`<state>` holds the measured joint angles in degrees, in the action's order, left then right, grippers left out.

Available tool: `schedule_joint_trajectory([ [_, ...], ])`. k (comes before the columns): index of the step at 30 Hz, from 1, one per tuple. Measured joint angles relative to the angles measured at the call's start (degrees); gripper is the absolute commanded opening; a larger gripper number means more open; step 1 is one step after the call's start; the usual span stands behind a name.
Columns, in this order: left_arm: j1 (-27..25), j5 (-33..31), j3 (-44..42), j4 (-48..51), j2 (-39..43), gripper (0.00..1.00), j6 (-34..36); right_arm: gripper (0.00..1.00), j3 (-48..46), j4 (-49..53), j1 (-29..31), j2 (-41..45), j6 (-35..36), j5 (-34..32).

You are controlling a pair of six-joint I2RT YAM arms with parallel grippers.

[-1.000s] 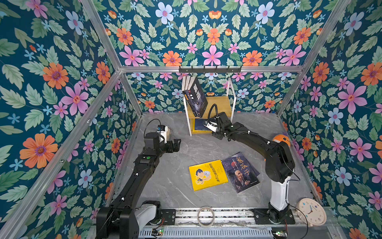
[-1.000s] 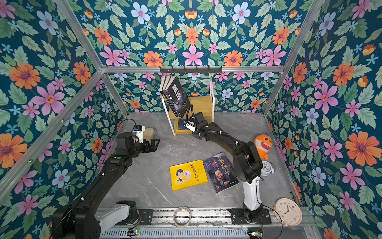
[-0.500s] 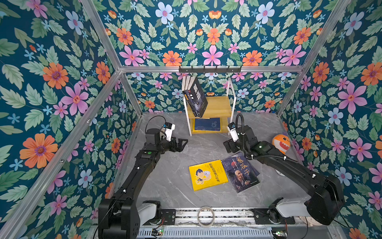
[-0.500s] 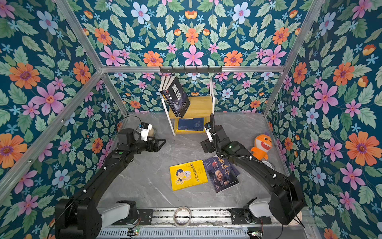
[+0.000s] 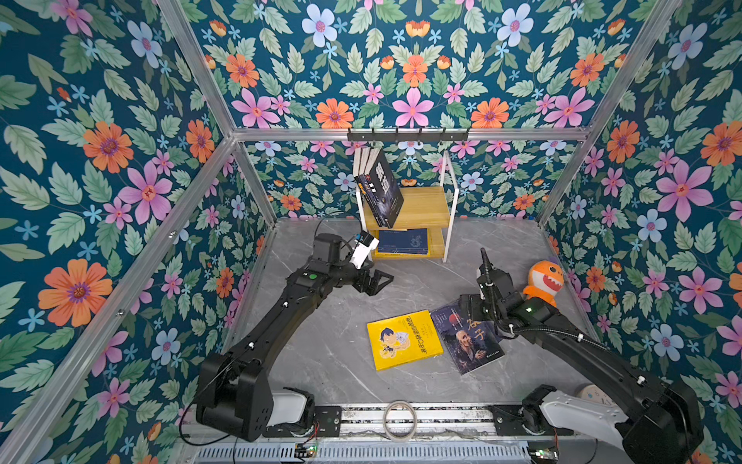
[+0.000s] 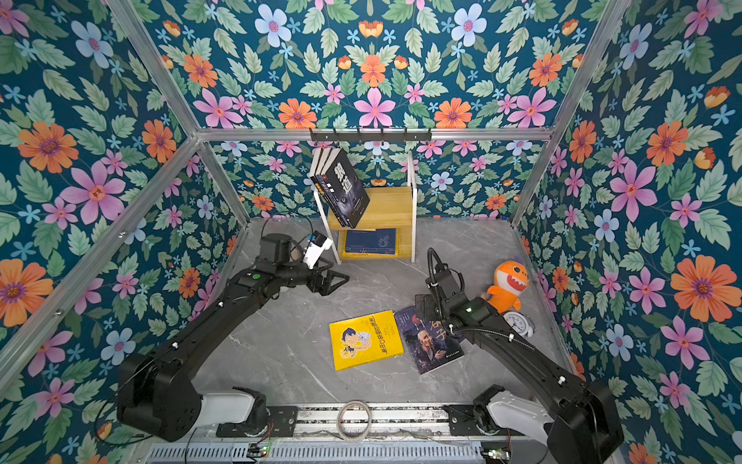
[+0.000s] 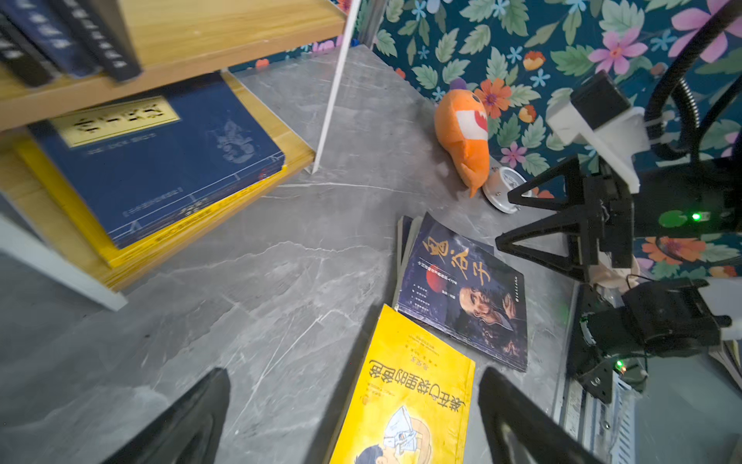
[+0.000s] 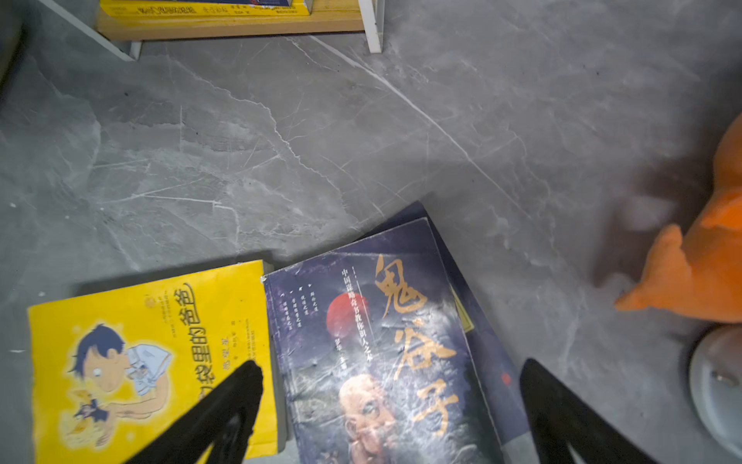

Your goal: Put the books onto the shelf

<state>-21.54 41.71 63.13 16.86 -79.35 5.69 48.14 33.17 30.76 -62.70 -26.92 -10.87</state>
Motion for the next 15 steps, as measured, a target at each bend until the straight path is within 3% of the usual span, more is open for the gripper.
schedule_joint_trajectory([
  [5, -5.73, -1.84, 8.02, 4.9, -7.45, 0.91, 3.91, 0.99, -2.51, 5.49, -0.11, 4.9, -11.32, 0.39],
  [15, -14.05, -4.13, 15.45, 7.45, -19.71, 0.89, 4.17, 0.82, -12.28, 11.52, -0.02, 17.16, -30.08, 4.7],
])
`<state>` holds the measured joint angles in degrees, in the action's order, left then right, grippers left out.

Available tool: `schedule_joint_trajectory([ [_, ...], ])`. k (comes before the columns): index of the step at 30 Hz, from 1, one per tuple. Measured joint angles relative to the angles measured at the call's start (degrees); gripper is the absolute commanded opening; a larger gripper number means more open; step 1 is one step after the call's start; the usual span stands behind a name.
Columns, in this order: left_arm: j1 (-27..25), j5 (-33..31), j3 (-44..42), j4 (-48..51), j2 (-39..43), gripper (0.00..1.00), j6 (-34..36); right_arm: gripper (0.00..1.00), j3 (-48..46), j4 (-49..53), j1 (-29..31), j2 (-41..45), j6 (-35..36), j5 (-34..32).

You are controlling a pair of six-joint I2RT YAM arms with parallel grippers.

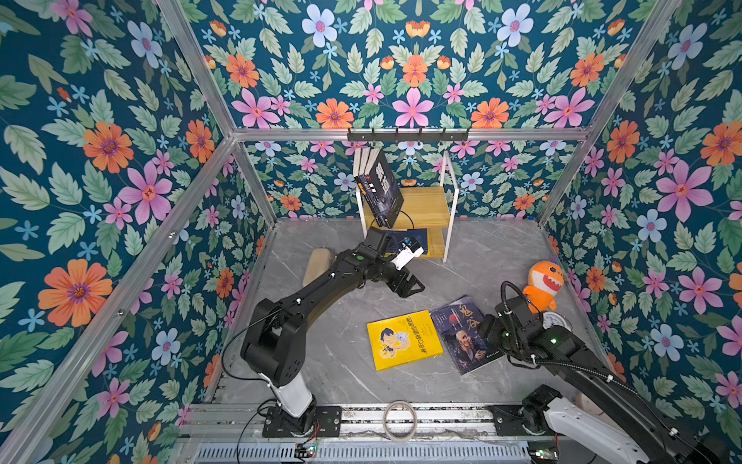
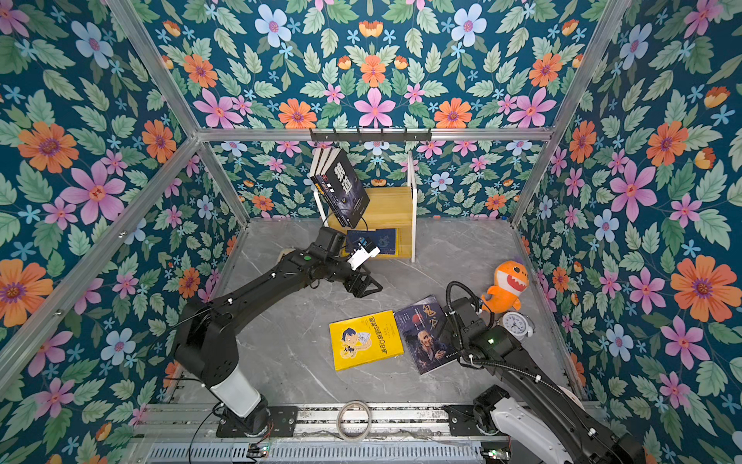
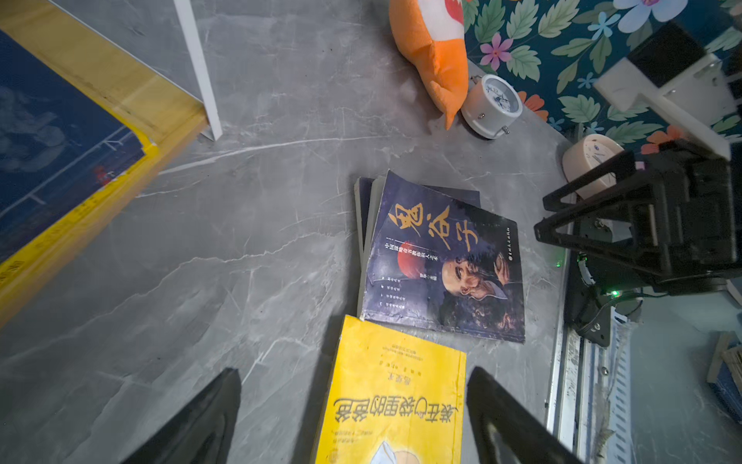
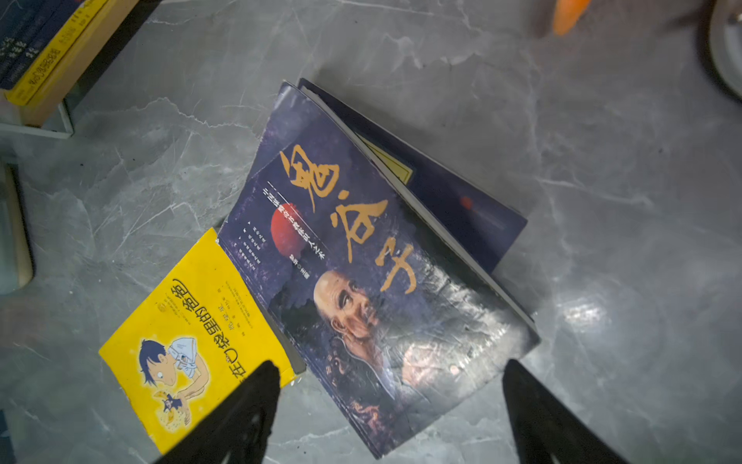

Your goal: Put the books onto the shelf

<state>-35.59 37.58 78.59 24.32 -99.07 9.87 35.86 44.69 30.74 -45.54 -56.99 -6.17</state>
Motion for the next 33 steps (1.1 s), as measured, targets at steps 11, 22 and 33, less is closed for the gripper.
schedule_joint_trajectory([
  [11, -5.38, -0.35, 4.02, 0.04, -11.72, 0.89, -5.44, 0.73, -9.2, 2.05, 6.54, 5.25, -14.58, 0.11],
  [22, -8.37, -0.76, 10.34, 1.77, -21.29, 0.88, -8.0, 0.72, -15.26, -6.19, 9.38, 2.45, -20.65, 0.68],
  [33, -9.77, -0.63, 14.45, 4.74, -26.6, 0.77, -7.96, 0.61, -18.82, -10.73, 9.55, 4.39, -23.02, 0.81],
])
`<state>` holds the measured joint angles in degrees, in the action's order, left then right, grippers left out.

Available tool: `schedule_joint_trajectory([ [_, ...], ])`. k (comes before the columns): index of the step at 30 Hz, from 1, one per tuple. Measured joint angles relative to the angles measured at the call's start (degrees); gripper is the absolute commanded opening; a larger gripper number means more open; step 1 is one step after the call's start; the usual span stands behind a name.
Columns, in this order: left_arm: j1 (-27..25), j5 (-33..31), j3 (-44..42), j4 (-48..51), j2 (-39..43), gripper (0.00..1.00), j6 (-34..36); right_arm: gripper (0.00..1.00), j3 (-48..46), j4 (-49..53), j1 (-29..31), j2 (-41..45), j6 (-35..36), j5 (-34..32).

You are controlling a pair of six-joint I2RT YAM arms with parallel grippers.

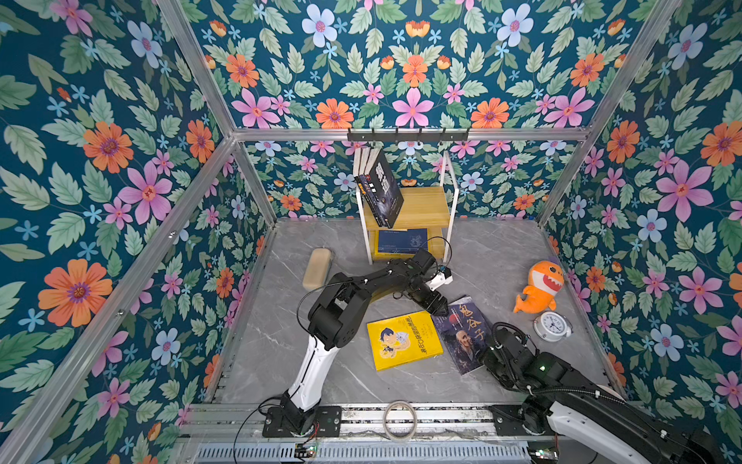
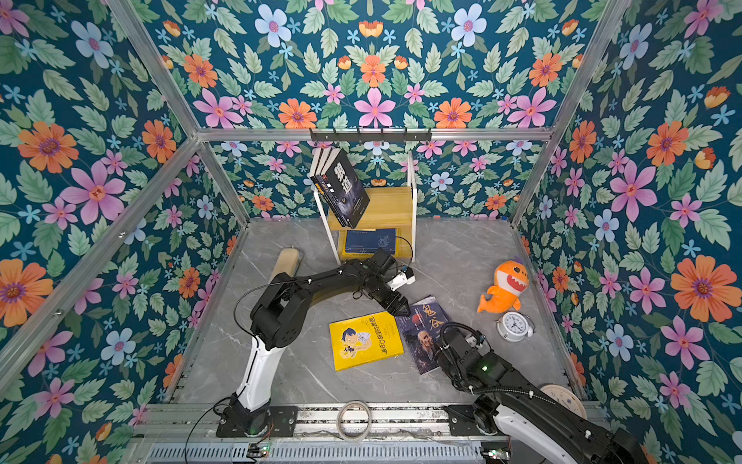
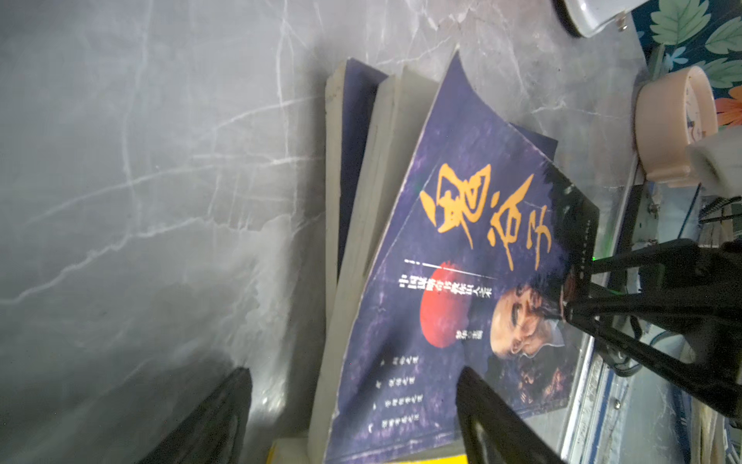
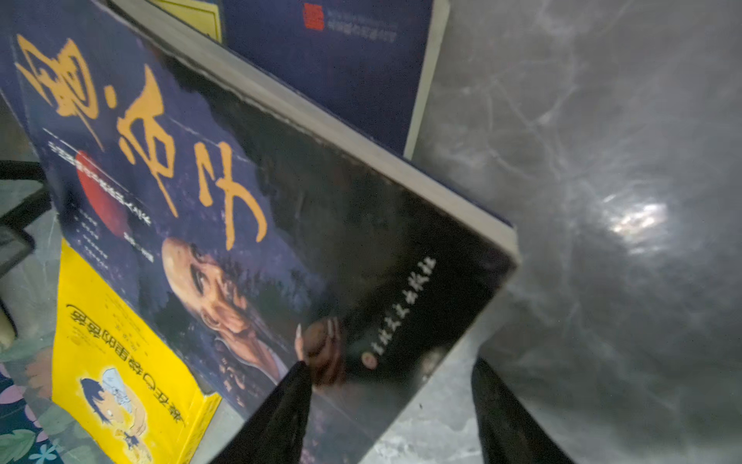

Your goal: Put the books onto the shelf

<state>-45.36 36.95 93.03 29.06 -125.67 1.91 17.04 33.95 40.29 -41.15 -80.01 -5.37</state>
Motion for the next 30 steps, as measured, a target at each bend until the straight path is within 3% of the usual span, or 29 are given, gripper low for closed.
schedule_joint_trajectory([
  [5, -0.63, 2.16, -0.33, -0.31, -0.83, 0.73, -0.57, 0.59, -0.7, -4.22, 0.0, -1.25, -0.57, -0.07],
  [20, -0.48, 4.09, -4.98, -2.78, 5.01, 0.46, -9.46, 0.58, 1.2, -5.53, 0.0, -6.56, -0.55, -0.66],
  [23, -0.48, 4.2, -6.12, -3.5, 6.43, 0.36, -10.82, 0.58, 1.09, -5.62, 0.0, -6.69, -0.5, -0.81],
  [30, -0.48, 6.67, -7.41, -3.87, 8.11, 0.0, -13.49, 0.57, 0.61, -5.99, -0.11, -5.9, -0.35, -1.05],
])
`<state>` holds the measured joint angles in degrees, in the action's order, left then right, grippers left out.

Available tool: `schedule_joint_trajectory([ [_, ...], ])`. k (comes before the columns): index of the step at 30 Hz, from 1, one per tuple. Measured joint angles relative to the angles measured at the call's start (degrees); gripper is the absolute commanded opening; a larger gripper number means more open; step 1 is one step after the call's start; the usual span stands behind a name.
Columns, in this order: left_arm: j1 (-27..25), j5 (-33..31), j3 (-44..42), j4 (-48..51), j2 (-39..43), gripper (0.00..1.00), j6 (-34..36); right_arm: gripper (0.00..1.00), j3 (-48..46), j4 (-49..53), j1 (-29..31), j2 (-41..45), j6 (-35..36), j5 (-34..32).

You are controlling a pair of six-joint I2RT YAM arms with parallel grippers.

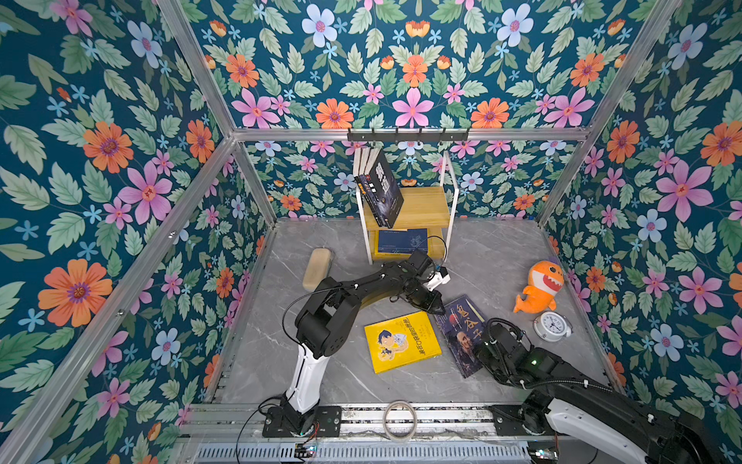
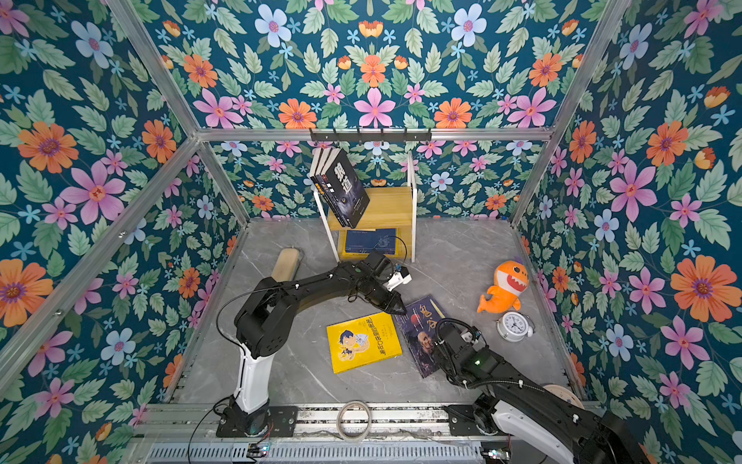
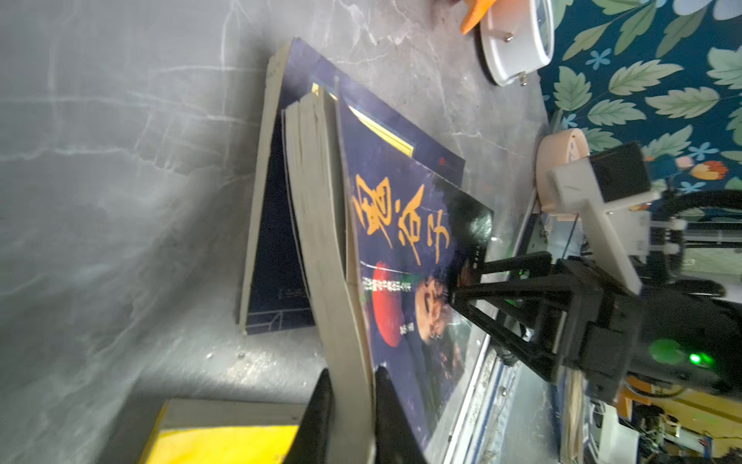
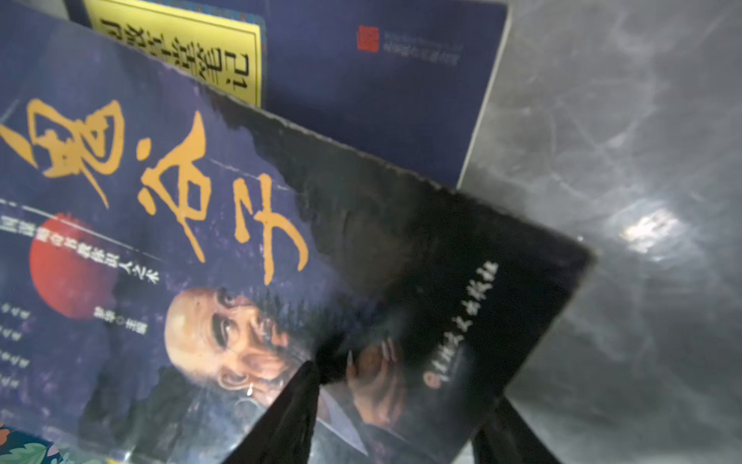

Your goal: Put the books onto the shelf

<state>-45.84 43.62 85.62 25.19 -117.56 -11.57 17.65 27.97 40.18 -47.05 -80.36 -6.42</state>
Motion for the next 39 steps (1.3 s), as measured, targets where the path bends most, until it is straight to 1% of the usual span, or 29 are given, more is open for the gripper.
schedule_joint_trajectory([
  [4, 0.0, 0.28, -0.26, -0.24, 0.39, 0.0, -0.48, 0.58, 0.26, 0.48, 0.0, 0.28, 0.04, 0.0],
  [10, 1.2, 0.83, -2.56, -1.22, 3.85, 0.0, -1.62, 0.65, 1.9, 4.04, 0.09, 4.13, 1.57, -0.33],
  [12, 2.73, 0.94, -4.15, -1.53, 5.97, 0.0, -2.16, 0.67, 3.78, 6.01, 0.09, 5.84, 2.78, -1.16],
  [15, 5.01, 1.22, -7.37, -3.93, 9.27, 0.0, -4.83, 0.69, 6.69, 8.87, 0.11, 6.75, 5.18, -2.78],
  [18, 6.82, 1.46, -10.4, -6.29, 12.09, 0.0, -7.91, 0.72, 11.19, 12.39, 0.39, 5.62, 8.24, -4.52],
  [20, 7.93, 1.81, -12.33, -7.61, 14.19, 0.0, -9.49, 0.74, 14.27, 13.55, 1.64, 4.26, 10.67, -6.45],
  [26, 13.16, 2.89, -18.4, -12.9, 20.04, 0.0, -14.84, 0.8, 23.23, 15.15, 6.32, -1.36, 21.53, -14.56],
  [31, 15.54, 2.08, -20.65, -14.86, 22.71, 0.0, -16.48, 0.84, 28.68, 12.31, 12.2, -6.62, 34.03, -21.88],
  [34, 16.09, 2.1, -21.24, -15.37, 23.85, 0.0, -16.59, 0.85, 30.67, 7.61, 16.98, -9.27, 43.43, -26.05],
  [36, 16.48, 1.81, -21.64, -15.56, 24.46, 0.0, -16.76, 0.85, 29.7, 1.57, 19.8, -10.62, 52.02, -27.36],
  [39, 16.76, 1.14, -21.68, -15.67, 24.46, 0.0, -17.16, 0.85, 28.37, -4.9, 22.93, -12.81, 62.6, -28.11],
])
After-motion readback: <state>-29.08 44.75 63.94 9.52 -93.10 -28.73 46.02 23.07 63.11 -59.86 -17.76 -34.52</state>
